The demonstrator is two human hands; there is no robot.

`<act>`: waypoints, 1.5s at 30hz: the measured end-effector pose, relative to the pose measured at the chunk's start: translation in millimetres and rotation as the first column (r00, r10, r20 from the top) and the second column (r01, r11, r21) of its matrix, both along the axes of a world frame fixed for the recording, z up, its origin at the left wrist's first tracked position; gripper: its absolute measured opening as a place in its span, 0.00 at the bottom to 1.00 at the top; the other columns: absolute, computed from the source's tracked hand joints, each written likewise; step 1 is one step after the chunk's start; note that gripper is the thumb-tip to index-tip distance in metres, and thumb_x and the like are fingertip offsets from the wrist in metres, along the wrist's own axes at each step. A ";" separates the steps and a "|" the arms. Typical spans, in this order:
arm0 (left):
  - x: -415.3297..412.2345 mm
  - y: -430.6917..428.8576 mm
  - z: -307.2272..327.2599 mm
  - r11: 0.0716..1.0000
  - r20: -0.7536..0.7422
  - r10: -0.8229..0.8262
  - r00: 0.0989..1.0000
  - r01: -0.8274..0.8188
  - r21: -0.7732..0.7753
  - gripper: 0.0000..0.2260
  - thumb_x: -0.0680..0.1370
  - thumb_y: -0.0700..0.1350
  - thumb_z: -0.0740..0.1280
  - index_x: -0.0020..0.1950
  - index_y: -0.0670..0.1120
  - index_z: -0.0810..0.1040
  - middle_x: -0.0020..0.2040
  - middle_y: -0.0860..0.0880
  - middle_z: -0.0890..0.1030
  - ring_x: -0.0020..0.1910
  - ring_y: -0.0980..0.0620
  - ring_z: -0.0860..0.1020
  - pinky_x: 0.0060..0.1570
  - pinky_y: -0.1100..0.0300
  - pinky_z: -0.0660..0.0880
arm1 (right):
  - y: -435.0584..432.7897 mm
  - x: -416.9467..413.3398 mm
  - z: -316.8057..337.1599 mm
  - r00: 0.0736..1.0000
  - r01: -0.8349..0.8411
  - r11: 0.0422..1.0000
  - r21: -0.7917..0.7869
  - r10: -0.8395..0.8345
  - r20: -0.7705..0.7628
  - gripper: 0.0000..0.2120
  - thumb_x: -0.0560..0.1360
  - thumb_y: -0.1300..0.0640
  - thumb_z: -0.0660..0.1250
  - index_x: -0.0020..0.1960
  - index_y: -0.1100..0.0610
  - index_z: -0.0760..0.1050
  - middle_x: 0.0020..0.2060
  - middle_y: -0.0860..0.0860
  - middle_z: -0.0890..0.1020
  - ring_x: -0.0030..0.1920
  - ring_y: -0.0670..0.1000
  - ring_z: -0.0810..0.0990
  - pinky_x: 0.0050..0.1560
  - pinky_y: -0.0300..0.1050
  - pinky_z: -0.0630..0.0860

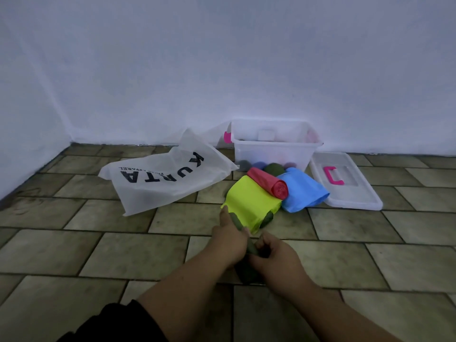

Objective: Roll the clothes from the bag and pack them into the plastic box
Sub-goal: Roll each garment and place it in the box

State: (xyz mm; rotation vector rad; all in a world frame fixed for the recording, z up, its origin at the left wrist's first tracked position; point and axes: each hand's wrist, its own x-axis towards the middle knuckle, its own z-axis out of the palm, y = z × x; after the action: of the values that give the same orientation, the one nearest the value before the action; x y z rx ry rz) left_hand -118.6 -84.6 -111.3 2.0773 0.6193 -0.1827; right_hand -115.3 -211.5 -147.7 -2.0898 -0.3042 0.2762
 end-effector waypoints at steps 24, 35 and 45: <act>213.3 51.2 85.7 0.874 0.107 -0.235 0.966 0.162 0.457 0.40 0.77 0.61 0.60 0.77 0.40 0.45 0.77 0.40 0.49 0.76 0.43 0.52 0.71 0.52 0.55 | -51.7 207.0 140.1 0.950 0.233 0.830 0.507 -0.083 -0.300 0.08 0.72 0.68 0.65 0.41 0.56 0.72 0.40 0.59 0.78 0.38 0.57 0.80 0.28 0.49 0.80; 275.5 56.5 59.2 0.734 -0.224 -0.297 0.928 0.372 0.568 0.39 0.77 0.66 0.51 0.77 0.43 0.42 0.76 0.39 0.34 0.74 0.35 0.36 0.73 0.43 0.40 | 2.5 355.9 113.1 0.962 0.176 0.552 -0.815 0.080 0.261 0.14 0.75 0.58 0.62 0.59 0.64 0.72 0.59 0.62 0.75 0.58 0.61 0.75 0.52 0.49 0.72; 271.2 55.6 62.5 0.712 -0.229 -0.331 0.915 0.402 0.577 0.37 0.78 0.64 0.51 0.77 0.42 0.42 0.76 0.39 0.35 0.74 0.36 0.35 0.73 0.44 0.40 | 26.7 358.7 124.4 0.990 0.043 0.304 -0.952 0.117 0.082 0.09 0.70 0.56 0.69 0.39 0.62 0.75 0.39 0.57 0.77 0.42 0.55 0.75 0.48 0.47 0.74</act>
State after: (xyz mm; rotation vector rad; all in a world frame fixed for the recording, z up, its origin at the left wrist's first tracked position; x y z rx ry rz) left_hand 152.6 -28.9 -48.8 2.8450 0.3335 -0.3646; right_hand 243.4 -184.8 -23.4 -3.3596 -0.2960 0.4034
